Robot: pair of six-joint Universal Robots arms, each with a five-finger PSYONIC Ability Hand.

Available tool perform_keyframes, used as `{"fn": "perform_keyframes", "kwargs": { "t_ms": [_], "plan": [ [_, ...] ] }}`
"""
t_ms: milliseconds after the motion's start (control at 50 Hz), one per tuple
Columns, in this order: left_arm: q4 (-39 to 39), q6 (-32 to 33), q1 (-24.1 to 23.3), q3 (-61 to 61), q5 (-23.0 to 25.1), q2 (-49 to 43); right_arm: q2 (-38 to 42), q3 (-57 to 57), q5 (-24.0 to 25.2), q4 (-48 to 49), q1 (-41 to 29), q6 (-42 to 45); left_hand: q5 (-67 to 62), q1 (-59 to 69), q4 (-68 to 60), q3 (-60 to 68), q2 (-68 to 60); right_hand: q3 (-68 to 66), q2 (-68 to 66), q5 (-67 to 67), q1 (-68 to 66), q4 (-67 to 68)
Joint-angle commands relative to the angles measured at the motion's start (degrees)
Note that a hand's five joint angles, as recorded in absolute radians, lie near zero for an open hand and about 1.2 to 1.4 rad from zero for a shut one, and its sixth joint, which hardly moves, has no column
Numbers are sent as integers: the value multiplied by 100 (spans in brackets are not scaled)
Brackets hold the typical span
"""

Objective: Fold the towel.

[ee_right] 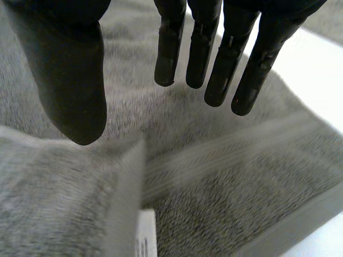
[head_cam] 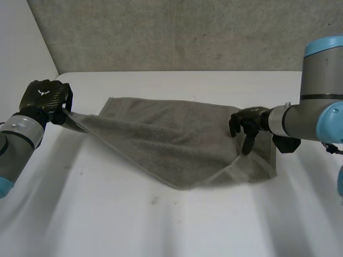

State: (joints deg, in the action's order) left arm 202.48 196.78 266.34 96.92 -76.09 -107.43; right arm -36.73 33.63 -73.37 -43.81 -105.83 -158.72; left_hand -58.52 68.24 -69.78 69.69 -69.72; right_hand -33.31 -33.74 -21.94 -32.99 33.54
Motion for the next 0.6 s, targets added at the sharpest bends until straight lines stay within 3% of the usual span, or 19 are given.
{"fn": "perform_keyframes", "kwargs": {
  "t_ms": [20, 220, 600],
  "plan": [
    [11, 45, 5, 46, 15, -6, 227, -33, -256, -49, -51, 34, -1148, 1176, -1022, 1031, -1028, 170, 213, 33, 138, -193],
    [46, 54, -3, 99, 33, -15, 104, 258, -292, -49, -87, 51, -1148, 1176, -1022, 1031, -1028, 169, 213, 33, 137, -192],
    [54, 71, -12, 196, 42, -15, -968, 2033, -274, 267, -87, 491, -1148, 1176, -1022, 1031, -1028, 1, 45, -136, -31, -24]
  ]
}}
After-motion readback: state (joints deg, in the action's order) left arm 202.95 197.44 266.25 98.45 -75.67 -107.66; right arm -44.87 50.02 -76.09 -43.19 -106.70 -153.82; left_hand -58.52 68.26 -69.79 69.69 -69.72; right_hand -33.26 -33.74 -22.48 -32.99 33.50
